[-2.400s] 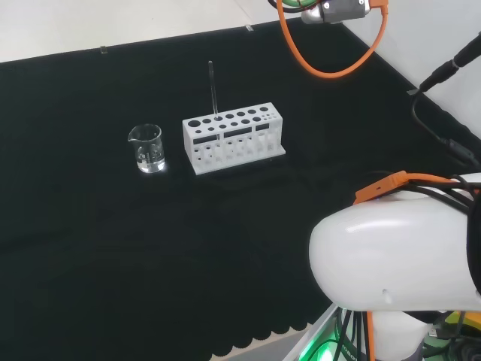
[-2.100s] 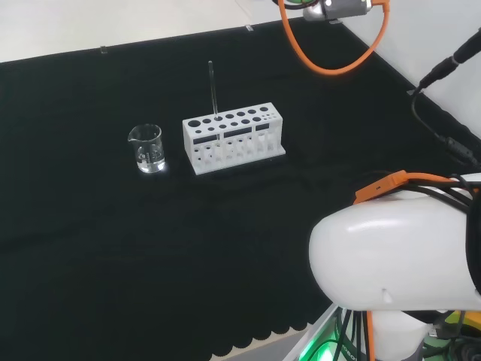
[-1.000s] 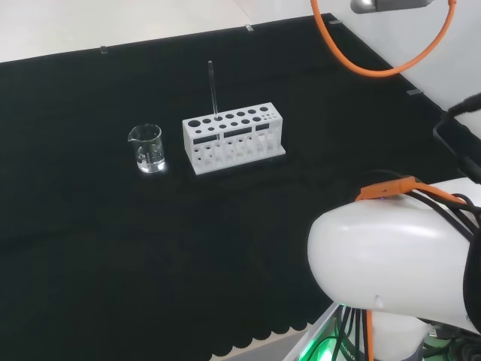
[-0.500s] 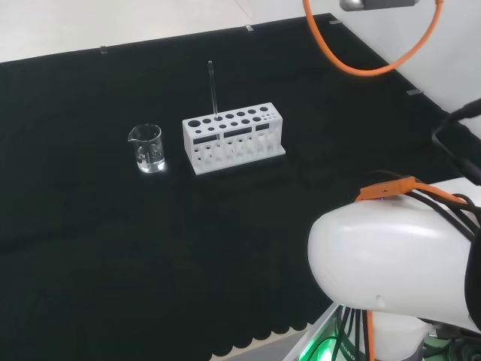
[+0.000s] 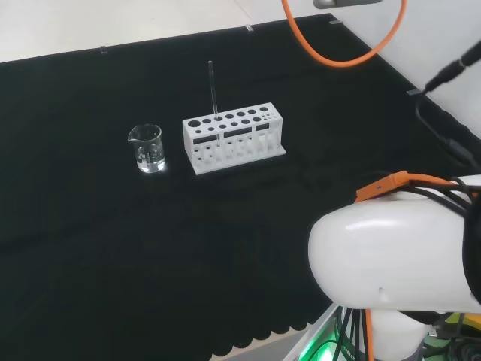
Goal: Take the glass rod from the white test tube rack.
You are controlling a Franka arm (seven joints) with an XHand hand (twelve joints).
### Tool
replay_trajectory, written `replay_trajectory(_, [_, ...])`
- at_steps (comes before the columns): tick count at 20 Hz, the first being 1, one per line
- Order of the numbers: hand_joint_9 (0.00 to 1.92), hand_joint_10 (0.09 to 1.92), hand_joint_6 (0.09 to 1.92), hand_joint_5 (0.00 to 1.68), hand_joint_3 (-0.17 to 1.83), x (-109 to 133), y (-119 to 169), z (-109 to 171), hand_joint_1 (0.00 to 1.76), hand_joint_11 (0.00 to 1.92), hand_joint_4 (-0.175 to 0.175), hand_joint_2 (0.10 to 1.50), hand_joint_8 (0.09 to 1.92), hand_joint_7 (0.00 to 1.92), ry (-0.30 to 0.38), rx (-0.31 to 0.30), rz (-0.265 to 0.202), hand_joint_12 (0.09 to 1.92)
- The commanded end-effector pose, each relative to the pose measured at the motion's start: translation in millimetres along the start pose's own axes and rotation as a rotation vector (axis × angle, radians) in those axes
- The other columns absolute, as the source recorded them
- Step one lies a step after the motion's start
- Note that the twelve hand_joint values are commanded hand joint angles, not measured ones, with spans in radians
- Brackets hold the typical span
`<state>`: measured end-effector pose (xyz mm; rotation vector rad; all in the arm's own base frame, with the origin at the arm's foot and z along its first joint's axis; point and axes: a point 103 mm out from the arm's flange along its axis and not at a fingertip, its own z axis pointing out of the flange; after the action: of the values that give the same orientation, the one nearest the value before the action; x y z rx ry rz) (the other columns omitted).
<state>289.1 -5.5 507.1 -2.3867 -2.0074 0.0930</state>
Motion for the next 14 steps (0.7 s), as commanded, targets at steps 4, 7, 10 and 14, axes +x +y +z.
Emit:
replay_trajectory(4, [0.44, 0.82, 0.09, 0.29, -0.17, 20.5, 65.7, 16.8, 0.57, 0.49, -0.079, 1.22, 0.74, 0.2, 0.005, 0.016, -0.048, 1.36])
replay_trajectory(7, [0.47, 0.79, 0.09, 0.3, -0.17, 26.8, 80.5, 25.0, 0.57, 0.51, -0.079, 1.24, 0.74, 0.22, -0.011, 0.043, -0.062, 1.36])
replay_trajectory(10, [0.49, 0.78, 0.09, 0.3, -0.17, 36.0, 99.2, 34.7, 0.55, 0.5, -0.077, 1.26, 0.73, 0.23, -0.025, 0.065, -0.08, 1.35])
replay_trajectory(14, [0.5, 0.77, 0.09, 0.3, -0.17, 48.5, 122.3, 47.8, 0.55, 0.5, -0.073, 1.27, 0.73, 0.24, -0.024, 0.078, -0.107, 1.35])
